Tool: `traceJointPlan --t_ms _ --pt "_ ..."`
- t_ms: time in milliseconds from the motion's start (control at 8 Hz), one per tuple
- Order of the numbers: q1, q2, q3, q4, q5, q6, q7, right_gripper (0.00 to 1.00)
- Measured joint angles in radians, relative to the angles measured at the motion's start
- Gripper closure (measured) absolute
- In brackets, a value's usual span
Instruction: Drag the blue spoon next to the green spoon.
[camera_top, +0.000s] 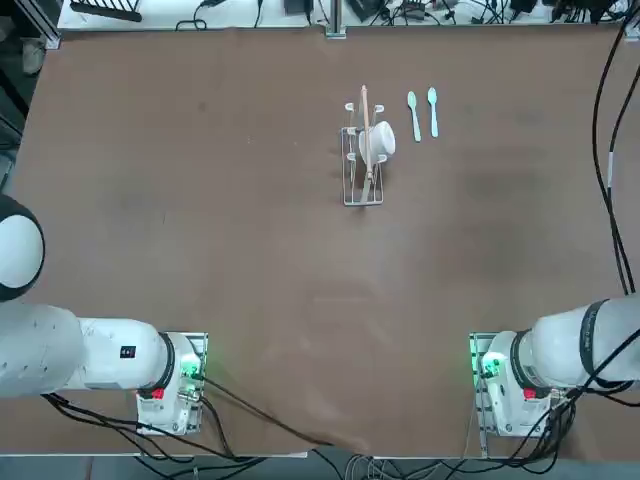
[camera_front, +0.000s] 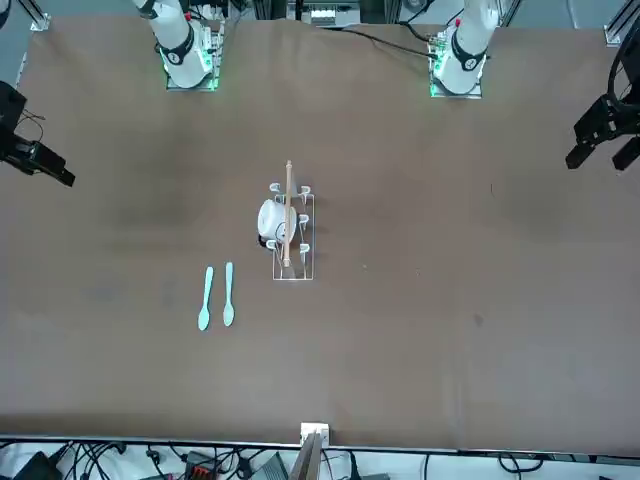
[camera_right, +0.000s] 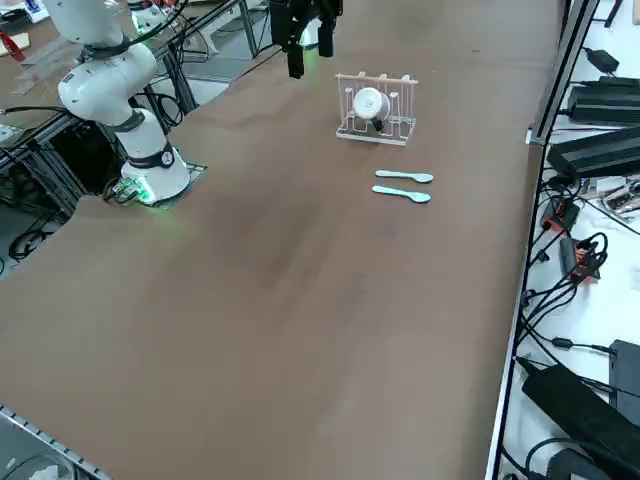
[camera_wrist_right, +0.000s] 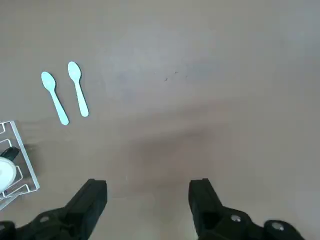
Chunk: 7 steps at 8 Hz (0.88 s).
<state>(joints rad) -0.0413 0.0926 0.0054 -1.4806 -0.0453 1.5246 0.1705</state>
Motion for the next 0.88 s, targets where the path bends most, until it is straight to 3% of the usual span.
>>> traceJointPlan --t_ms 875 --pt "-0.010 0.002 0.000 0.000 0.000 0.002 -0.009 0.00"
